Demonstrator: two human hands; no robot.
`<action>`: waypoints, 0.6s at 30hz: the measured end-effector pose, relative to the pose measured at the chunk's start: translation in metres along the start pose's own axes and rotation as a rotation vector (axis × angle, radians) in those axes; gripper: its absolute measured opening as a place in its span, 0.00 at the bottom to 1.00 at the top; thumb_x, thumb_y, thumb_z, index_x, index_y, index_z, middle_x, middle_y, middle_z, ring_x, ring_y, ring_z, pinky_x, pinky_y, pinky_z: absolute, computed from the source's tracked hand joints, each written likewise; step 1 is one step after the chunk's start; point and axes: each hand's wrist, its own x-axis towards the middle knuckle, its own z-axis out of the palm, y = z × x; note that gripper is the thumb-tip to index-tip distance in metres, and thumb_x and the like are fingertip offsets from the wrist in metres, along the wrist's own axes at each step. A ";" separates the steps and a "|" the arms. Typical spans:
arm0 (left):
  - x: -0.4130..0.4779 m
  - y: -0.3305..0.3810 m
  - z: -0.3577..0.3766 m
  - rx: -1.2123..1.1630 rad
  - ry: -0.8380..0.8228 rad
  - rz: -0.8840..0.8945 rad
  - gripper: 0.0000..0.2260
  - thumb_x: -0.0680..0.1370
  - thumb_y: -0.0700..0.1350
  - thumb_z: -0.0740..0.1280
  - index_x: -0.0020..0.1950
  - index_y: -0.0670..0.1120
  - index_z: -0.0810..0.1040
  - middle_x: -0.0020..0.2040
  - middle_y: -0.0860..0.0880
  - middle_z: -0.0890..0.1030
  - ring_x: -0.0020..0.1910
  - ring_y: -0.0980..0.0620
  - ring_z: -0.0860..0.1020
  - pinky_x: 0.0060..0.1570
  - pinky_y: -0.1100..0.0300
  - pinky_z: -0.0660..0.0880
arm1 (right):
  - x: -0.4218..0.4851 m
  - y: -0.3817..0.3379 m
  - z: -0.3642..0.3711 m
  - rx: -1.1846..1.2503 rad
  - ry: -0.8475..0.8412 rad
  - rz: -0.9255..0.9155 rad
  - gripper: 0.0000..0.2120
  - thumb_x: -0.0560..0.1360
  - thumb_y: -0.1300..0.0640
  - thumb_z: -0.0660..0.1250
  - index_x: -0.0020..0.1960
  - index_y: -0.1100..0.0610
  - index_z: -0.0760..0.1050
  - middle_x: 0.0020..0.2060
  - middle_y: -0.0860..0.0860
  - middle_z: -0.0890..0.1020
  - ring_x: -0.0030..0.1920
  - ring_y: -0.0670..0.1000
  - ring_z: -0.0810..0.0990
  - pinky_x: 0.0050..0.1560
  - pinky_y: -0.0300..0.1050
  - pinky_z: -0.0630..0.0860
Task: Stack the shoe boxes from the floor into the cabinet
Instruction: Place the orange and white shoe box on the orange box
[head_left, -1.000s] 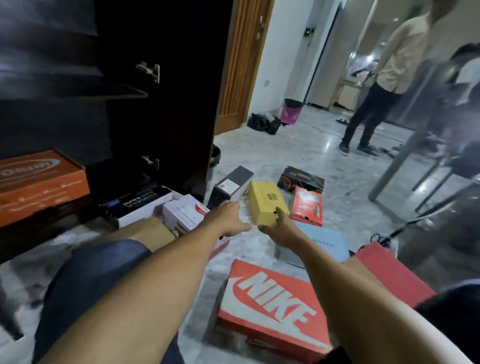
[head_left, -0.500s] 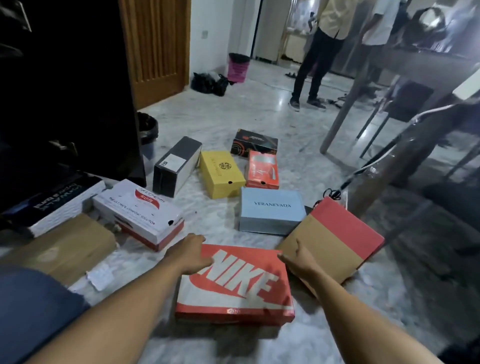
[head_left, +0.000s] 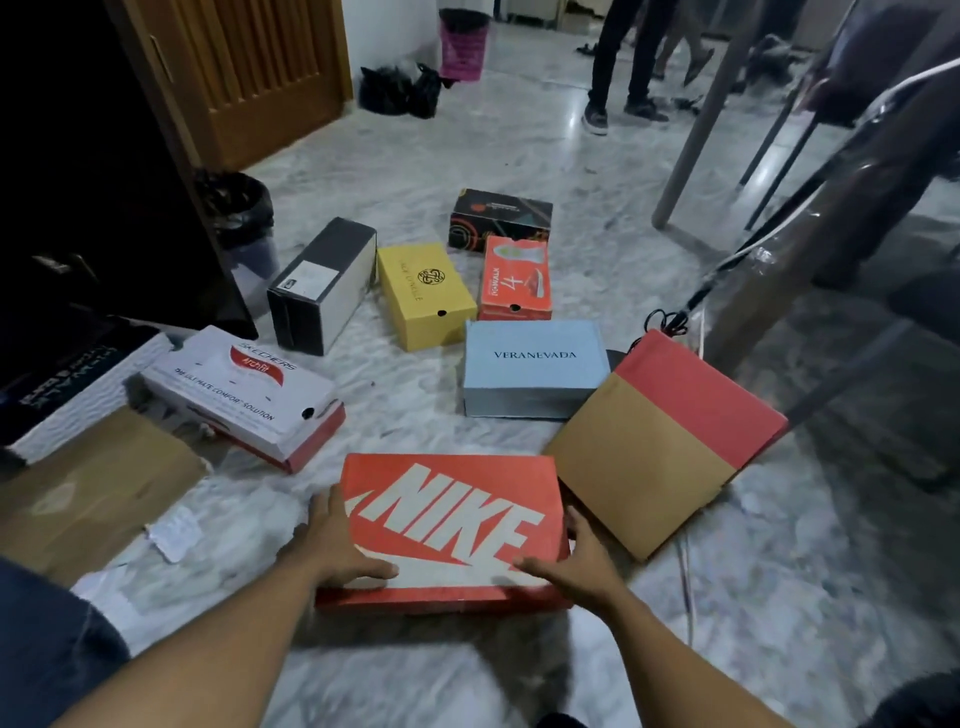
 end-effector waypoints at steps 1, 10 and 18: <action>0.005 -0.006 0.006 -0.043 -0.027 0.000 0.76 0.38 0.77 0.74 0.78 0.53 0.43 0.78 0.46 0.56 0.76 0.44 0.59 0.69 0.43 0.68 | 0.001 0.004 0.001 0.011 -0.023 -0.015 0.44 0.59 0.54 0.85 0.64 0.43 0.61 0.58 0.40 0.76 0.50 0.35 0.77 0.41 0.26 0.75; -0.002 -0.010 0.022 -0.383 -0.097 0.153 0.69 0.41 0.56 0.85 0.73 0.52 0.47 0.65 0.54 0.70 0.67 0.49 0.71 0.66 0.49 0.73 | 0.004 0.026 0.002 -0.126 -0.104 -0.043 0.72 0.53 0.50 0.87 0.80 0.49 0.39 0.60 0.38 0.72 0.63 0.44 0.73 0.50 0.28 0.72; -0.031 -0.021 -0.023 -0.718 0.220 0.224 0.48 0.43 0.59 0.86 0.62 0.58 0.77 0.55 0.61 0.84 0.57 0.58 0.81 0.58 0.53 0.79 | 0.000 -0.033 0.010 0.025 -0.036 -0.080 0.48 0.56 0.58 0.86 0.69 0.44 0.65 0.58 0.45 0.81 0.57 0.46 0.81 0.47 0.39 0.81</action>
